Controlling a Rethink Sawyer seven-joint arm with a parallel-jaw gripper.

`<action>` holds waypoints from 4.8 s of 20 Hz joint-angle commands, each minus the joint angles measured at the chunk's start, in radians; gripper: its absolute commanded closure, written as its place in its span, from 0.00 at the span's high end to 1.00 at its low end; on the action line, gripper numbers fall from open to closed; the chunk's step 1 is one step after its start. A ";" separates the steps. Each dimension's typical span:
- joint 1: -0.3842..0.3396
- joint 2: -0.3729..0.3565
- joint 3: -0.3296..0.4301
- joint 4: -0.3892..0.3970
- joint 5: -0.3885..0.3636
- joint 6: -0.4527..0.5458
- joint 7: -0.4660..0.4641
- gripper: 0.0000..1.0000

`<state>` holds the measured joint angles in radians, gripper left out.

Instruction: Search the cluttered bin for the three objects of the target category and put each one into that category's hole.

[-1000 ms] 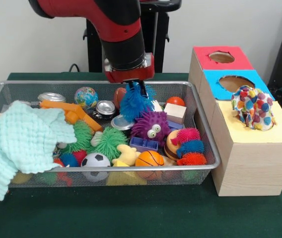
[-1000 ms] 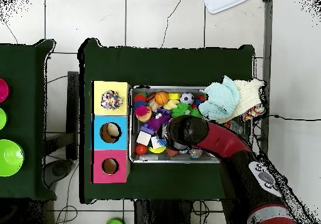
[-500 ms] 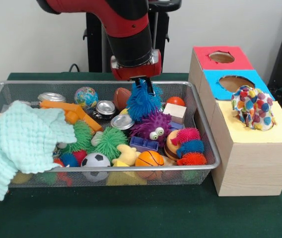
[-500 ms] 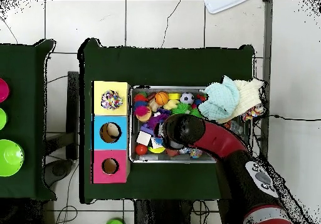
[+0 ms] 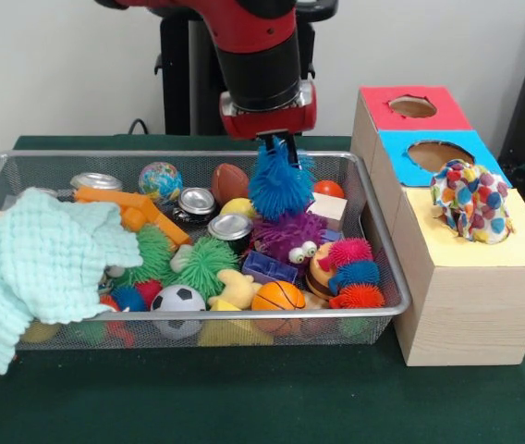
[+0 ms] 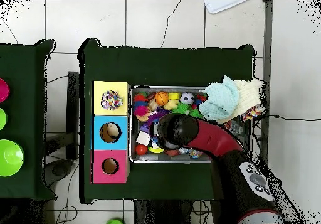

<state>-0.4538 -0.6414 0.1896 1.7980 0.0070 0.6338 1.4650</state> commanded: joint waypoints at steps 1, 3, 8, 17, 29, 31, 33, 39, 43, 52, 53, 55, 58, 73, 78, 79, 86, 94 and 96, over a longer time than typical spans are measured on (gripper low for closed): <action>0.028 -0.032 -0.010 0.072 0.056 0.070 0.212 0.00; 0.028 -0.023 -0.005 0.067 0.061 0.045 0.214 0.00; 0.022 -0.014 0.027 0.071 0.068 0.033 0.177 0.00; 0.042 0.036 -0.029 -0.035 -0.008 0.034 0.138 0.00; 0.099 0.050 -0.147 -0.194 -0.105 0.062 0.116 1.00; 0.100 0.053 -0.148 -0.194 -0.094 0.041 0.137 1.00; 0.100 0.056 -0.132 -0.207 -0.097 0.070 0.111 1.00; 0.113 0.050 -0.140 -0.224 -0.122 0.082 0.083 1.00; 0.129 0.045 -0.183 -0.275 -0.164 0.108 0.058 1.00; 0.115 0.060 -0.211 -0.398 -0.256 0.014 0.024 1.00; 0.113 0.063 -0.212 -0.410 -0.265 0.002 0.025 1.00; 0.106 0.075 -0.207 -0.435 -0.281 -0.014 0.021 1.00; 0.089 0.111 -0.189 -0.471 -0.302 -0.046 0.014 1.00; 0.011 0.221 -0.106 -0.464 -0.276 -0.123 0.026 1.00; 0.000 0.227 -0.092 -0.444 -0.253 -0.118 0.041 1.00; -0.002 0.227 -0.089 -0.439 -0.246 -0.110 0.046 1.00; 0.007 0.211 -0.095 -0.417 -0.241 -0.103 0.074 1.00; 0.016 0.204 -0.094 -0.400 -0.225 -0.111 0.110 1.00; 0.016 0.210 -0.089 -0.396 -0.218 -0.120 0.121 1.00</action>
<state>-0.4462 -0.4478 0.0111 1.3249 -0.2459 0.5206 1.4652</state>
